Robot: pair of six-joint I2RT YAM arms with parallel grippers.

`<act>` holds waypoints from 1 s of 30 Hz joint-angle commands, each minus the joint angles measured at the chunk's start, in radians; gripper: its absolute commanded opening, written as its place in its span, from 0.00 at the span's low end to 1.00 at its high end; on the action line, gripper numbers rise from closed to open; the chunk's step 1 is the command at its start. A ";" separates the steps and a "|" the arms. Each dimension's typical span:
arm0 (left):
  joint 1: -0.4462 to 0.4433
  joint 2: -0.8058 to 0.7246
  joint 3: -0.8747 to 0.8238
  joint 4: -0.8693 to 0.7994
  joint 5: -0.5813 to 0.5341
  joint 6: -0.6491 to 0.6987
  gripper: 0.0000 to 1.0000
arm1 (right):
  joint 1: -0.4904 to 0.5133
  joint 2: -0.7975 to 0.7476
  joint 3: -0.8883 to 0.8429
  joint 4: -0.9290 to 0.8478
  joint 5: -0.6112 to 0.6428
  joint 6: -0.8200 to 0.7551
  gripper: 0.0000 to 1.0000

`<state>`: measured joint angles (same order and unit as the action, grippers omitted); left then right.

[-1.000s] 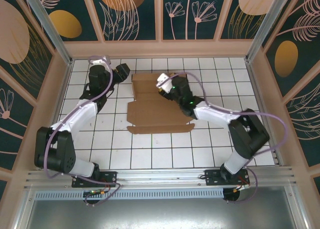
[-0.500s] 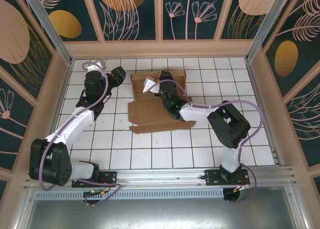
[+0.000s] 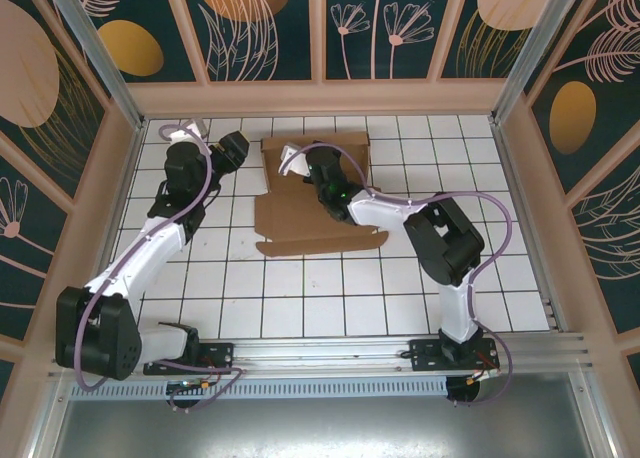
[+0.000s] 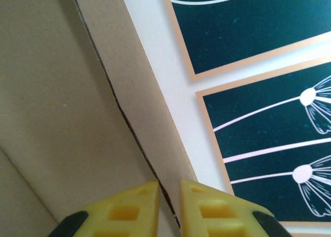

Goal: Fold the paper box

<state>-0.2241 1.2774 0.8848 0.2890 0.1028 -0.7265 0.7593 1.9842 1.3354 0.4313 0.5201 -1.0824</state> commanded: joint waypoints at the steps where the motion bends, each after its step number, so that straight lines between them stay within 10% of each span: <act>1: 0.004 -0.046 0.050 -0.035 -0.017 0.022 0.62 | -0.042 0.005 0.126 -0.219 -0.017 0.175 0.12; 7: 0.004 -0.079 0.082 -0.093 -0.046 0.041 0.63 | -0.191 0.036 0.354 -0.729 -0.304 0.662 0.08; 14: 0.003 -0.086 0.082 -0.094 -0.039 0.041 0.64 | -0.318 0.062 0.338 -0.931 -0.544 0.999 0.10; 23: 0.003 -0.076 0.081 -0.076 -0.021 0.028 0.64 | -0.398 0.000 0.273 -0.977 -0.525 1.132 0.10; 30: -0.005 -0.066 0.076 -0.068 -0.021 0.032 0.65 | -0.330 -0.007 0.438 -1.131 -0.416 1.089 0.34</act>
<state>-0.2245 1.2053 0.9428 0.2039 0.0696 -0.7082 0.4004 1.9606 1.7256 -0.5049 0.0242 -0.0029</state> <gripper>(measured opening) 0.648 0.314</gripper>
